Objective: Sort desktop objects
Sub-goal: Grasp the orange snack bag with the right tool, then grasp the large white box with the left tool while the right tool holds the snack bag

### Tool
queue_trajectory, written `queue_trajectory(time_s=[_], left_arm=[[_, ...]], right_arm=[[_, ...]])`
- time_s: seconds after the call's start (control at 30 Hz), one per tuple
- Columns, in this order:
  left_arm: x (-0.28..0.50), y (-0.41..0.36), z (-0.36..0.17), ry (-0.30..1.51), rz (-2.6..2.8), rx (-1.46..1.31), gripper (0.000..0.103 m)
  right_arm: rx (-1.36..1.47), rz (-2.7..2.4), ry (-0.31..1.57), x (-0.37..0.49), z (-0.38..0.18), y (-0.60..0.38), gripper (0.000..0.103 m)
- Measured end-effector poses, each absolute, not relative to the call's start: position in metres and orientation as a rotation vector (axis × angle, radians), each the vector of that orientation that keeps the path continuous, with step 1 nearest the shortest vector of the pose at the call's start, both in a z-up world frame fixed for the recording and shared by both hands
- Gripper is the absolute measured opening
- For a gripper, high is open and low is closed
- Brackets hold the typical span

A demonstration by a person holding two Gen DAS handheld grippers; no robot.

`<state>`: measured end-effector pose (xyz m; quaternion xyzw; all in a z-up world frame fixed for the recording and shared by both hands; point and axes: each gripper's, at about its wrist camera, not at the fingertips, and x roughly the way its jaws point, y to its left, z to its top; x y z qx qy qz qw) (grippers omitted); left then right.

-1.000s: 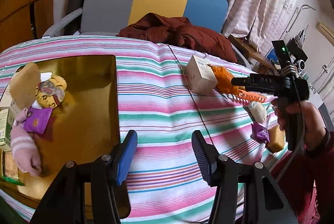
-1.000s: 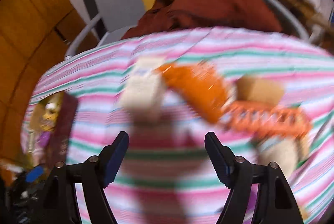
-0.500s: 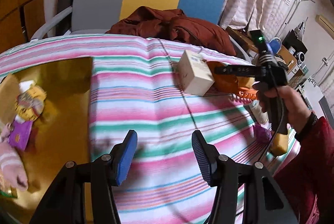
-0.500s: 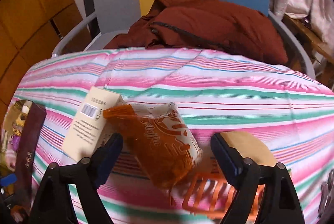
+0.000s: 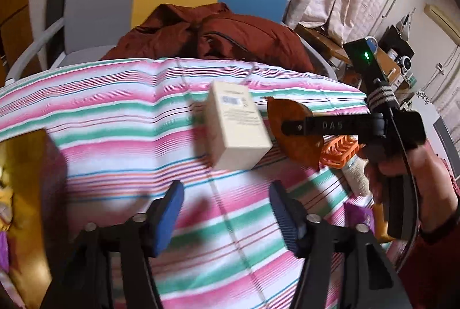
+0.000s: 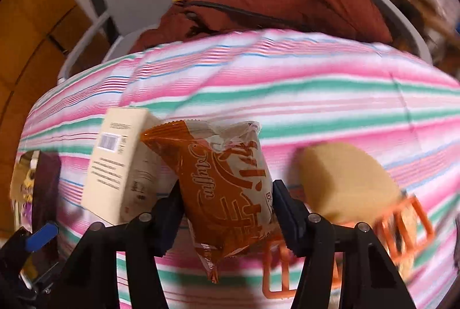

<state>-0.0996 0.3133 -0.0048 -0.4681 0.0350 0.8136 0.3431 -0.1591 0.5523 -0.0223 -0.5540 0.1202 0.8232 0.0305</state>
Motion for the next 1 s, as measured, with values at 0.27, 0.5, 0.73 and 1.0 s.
queue_trajectory(time_s=[0.27, 0.5, 0.73, 1.0], left_arm=[[-0.121, 0.374, -0.006, 0.231, 2.077, -1.212, 0.066], [-0.138, 0.401, -0.022, 0.322, 2.115, -1.267, 0.066], [-0.138, 0.386, -0.046, 0.286, 2.155, -1.233, 0.053], [-0.093, 0.37, -0.059, 0.419, 2.228, -1.044, 0.051]], right_arm=[[-1.7, 2.492, 0.493, -0.154, -0.025, 0.577, 0.059], [-1.704, 2.492, 0.53, -0.155, -0.026, 0.58, 0.06], [-1.705, 2.499, 0.514, -0.155, -0.025, 0.58, 0.06], [-1.723, 2.55, 0.504, -0.157, -0.025, 0.567, 0.059]])
